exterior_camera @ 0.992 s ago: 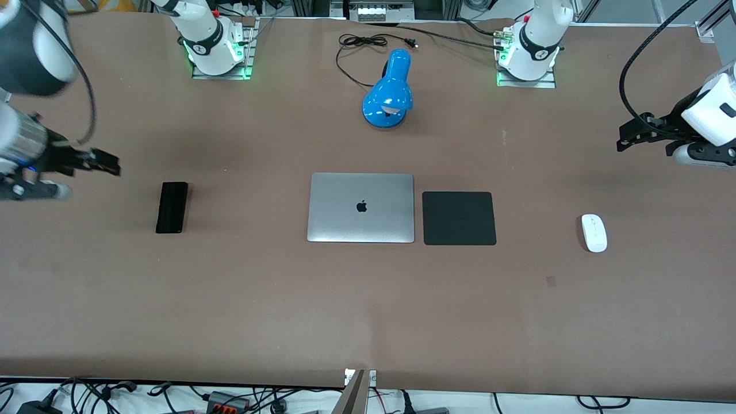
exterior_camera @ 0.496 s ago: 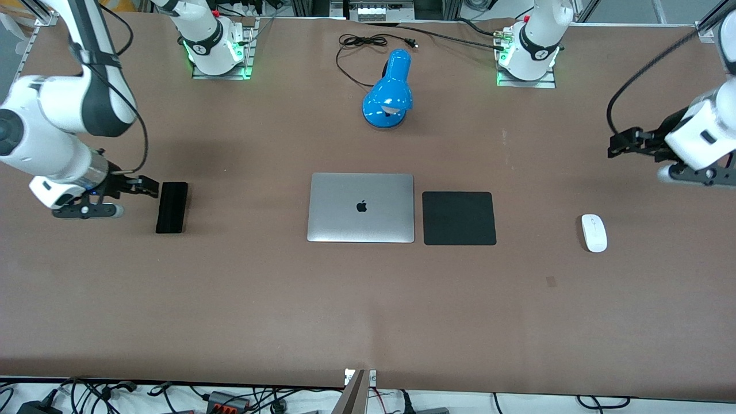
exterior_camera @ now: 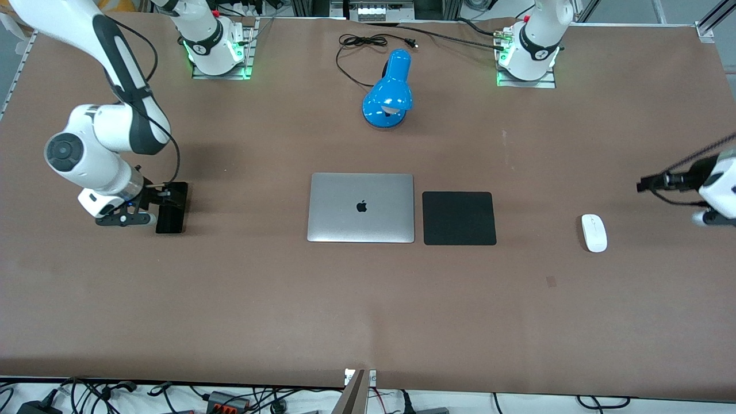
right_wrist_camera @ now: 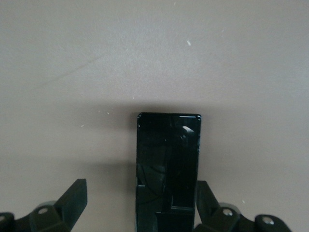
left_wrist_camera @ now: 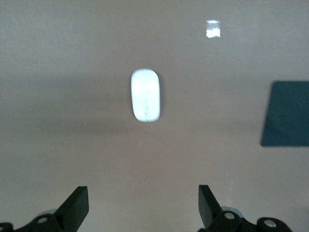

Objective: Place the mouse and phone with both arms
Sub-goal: 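Grasp the phone with the right gripper while the left gripper grasps the mouse, then carry the phone beside the laptop while the left gripper carries the mouse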

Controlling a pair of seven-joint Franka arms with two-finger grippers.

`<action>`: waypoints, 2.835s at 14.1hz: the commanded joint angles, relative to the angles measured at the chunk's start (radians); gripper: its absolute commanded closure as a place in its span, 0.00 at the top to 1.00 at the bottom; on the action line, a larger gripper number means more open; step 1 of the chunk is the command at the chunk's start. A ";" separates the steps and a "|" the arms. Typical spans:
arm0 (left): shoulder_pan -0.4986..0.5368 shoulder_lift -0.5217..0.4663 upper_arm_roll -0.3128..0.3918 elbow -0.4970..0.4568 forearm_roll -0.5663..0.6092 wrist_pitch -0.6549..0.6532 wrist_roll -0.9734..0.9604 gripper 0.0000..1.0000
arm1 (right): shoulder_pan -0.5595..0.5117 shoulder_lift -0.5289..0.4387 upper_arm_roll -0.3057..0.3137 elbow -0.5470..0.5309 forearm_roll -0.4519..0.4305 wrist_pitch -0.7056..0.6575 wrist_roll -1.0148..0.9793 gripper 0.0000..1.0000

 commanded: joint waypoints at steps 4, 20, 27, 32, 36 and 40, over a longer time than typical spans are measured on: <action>0.038 0.176 -0.016 -0.078 -0.002 0.386 0.111 1.00 | -0.014 0.042 -0.008 -0.056 0.013 0.123 -0.030 1.00; 0.049 0.282 -0.053 -0.366 -0.002 0.898 0.109 0.53 | -0.022 0.095 -0.027 -0.077 0.016 0.147 -0.030 0.50; 0.041 0.227 -0.053 -0.335 -0.001 0.872 0.125 0.42 | -0.008 0.030 -0.013 -0.070 0.011 0.108 -0.030 0.00; 0.037 0.118 -0.053 -0.233 0.001 0.590 0.146 0.43 | 0.041 -0.013 0.128 -0.013 0.013 0.017 0.120 0.00; 0.034 0.093 -0.129 -0.030 -0.001 0.239 0.072 0.43 | 0.066 0.016 0.221 0.010 0.011 0.019 0.328 0.00; 0.034 0.067 -0.304 -0.004 0.009 0.172 -0.134 0.43 | 0.159 0.094 0.225 0.045 0.011 0.032 0.387 0.00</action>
